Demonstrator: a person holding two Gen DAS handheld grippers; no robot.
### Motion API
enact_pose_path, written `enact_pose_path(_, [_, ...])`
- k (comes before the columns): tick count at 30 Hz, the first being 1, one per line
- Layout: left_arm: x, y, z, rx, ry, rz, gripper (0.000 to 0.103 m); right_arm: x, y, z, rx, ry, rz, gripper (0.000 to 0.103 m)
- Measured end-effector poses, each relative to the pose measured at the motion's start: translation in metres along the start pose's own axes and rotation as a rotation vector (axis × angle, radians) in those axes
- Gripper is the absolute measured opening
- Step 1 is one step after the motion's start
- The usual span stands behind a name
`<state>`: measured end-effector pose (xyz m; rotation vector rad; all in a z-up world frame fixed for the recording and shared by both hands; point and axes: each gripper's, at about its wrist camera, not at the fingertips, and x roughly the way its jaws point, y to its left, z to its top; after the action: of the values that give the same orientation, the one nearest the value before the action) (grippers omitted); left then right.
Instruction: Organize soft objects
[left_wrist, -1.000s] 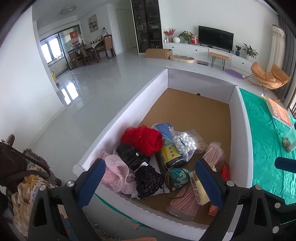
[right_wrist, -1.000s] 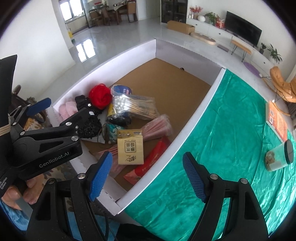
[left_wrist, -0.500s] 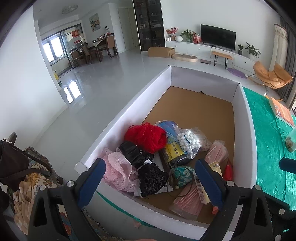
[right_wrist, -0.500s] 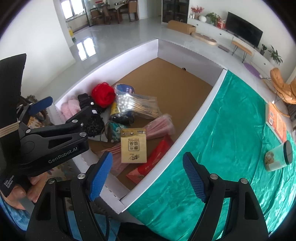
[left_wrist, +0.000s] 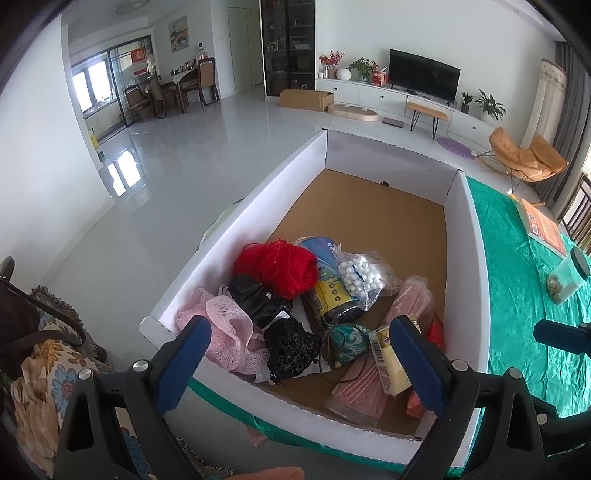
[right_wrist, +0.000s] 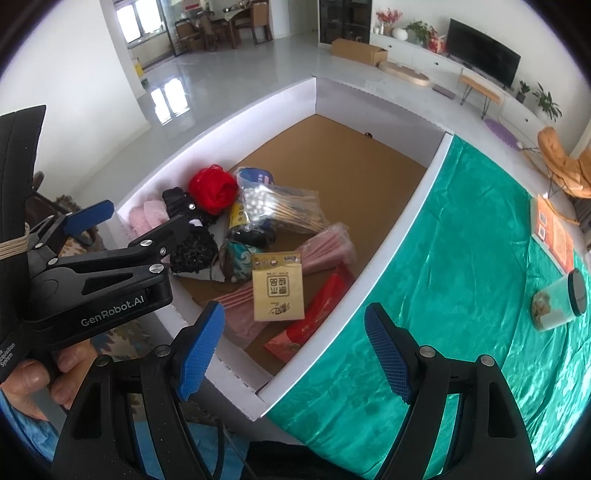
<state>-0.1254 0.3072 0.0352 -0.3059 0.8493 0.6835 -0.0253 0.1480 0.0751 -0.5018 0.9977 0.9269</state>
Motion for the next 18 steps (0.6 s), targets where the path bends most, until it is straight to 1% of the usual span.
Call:
enact_pose_path(10, [-0.0011, -0.0051, 0.0009, 0.022, -0.010, 0.007, 0.097, 0.0000, 0.0018, -0.0005, -0.012, -0.004, -0.002, 0.081])
enact_pose_path(18, [-0.0016, -0.0011, 0.0015, 0.008, -0.017, 0.025, 0.097, 0.0021, 0.0030, -0.0023, -0.023, -0.001, 0.001, 0.081])
